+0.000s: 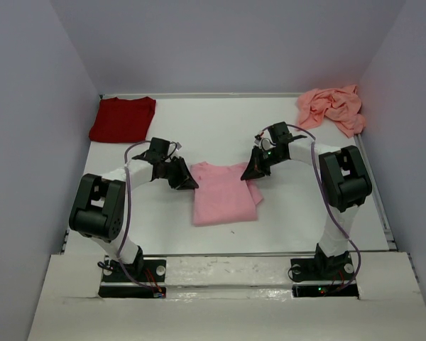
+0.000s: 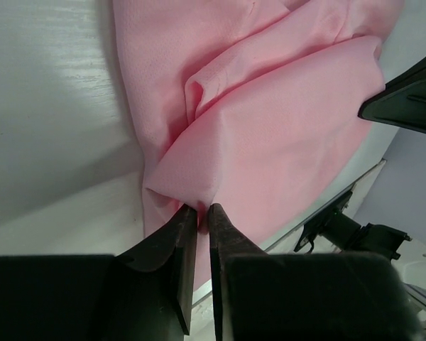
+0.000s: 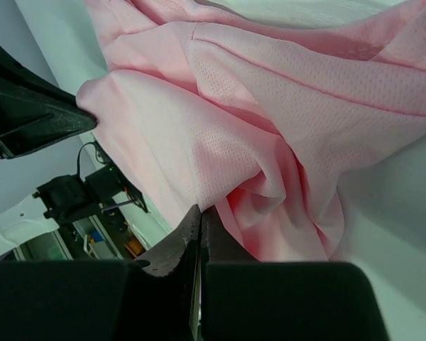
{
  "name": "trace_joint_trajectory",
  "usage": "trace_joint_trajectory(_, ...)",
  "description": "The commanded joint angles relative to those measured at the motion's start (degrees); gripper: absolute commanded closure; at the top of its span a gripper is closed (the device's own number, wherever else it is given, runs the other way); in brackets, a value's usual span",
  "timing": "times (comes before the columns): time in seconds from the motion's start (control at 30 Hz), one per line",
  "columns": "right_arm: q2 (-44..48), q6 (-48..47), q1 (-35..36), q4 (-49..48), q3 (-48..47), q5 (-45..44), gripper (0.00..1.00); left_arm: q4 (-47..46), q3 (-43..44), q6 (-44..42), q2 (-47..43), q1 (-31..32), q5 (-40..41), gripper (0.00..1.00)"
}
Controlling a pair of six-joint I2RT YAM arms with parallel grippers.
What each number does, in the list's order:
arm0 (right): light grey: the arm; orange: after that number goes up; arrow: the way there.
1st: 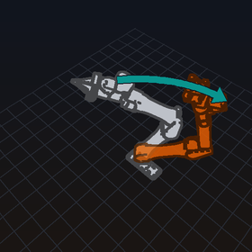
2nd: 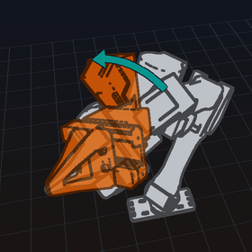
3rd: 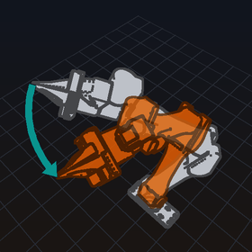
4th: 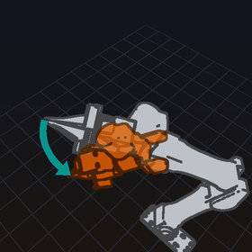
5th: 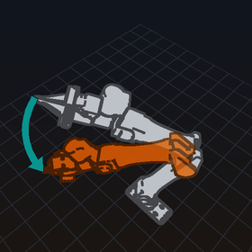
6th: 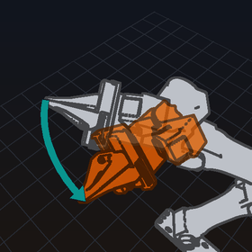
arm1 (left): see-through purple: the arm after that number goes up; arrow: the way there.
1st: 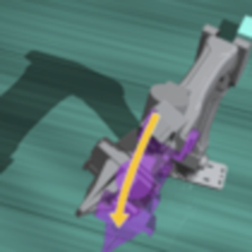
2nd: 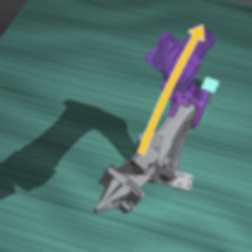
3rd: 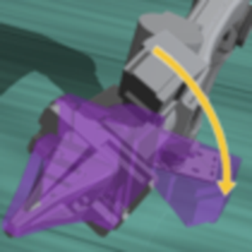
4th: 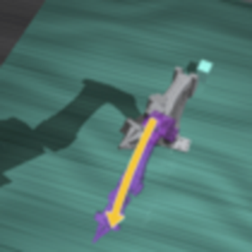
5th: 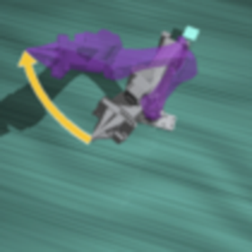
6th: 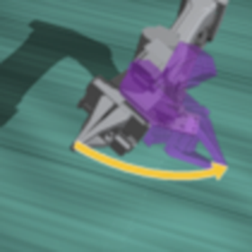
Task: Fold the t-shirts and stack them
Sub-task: Fold the tshirt
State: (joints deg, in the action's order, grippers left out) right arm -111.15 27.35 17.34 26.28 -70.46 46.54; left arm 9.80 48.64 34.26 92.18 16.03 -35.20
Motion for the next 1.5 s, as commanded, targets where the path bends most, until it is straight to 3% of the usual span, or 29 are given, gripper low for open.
trace_joint_trajectory(0.0, 0.8, 0.2, 0.6, -1.3, -1.9, 0.2, 1.00, 1.3, 3.7, -1.0, -0.2, 0.1, -0.2, 0.80)
trace_joint_trajectory(0.37, 4.0, 0.2, 0.6, -0.2, -3.2, -1.3, 1.00, 5.0, 12.2, -1.7, 1.6, 0.1, -0.4, 0.80)
trace_joint_trajectory(1.03, 5.2, 0.2, 0.6, 1.1, -4.6, -2.5, 1.00, 4.9, 13.5, -2.5, 4.1, 0.1, -1.0, 0.82)
trace_joint_trajectory(1.13, 5.2, 0.2, 0.6, 1.2, -5.0, -2.8, 1.00, 4.9, 14.3, -2.4, 4.3, 0.0, -1.3, 0.89)
trace_joint_trajectory(1.2, 5.4, 0.1, 0.6, 1.5, -5.7, -3.1, 1.00, 5.5, 15.7, -2.5, 4.8, -0.1, -1.5, 1.00)
trace_joint_trajectory(1.47, 4.4, -1.2, -1.9, 3.5, -10.5, -5.7, 1.00, 8.3, 27.6, -3.8, 10.3, -0.7, -1.2, 1.00)
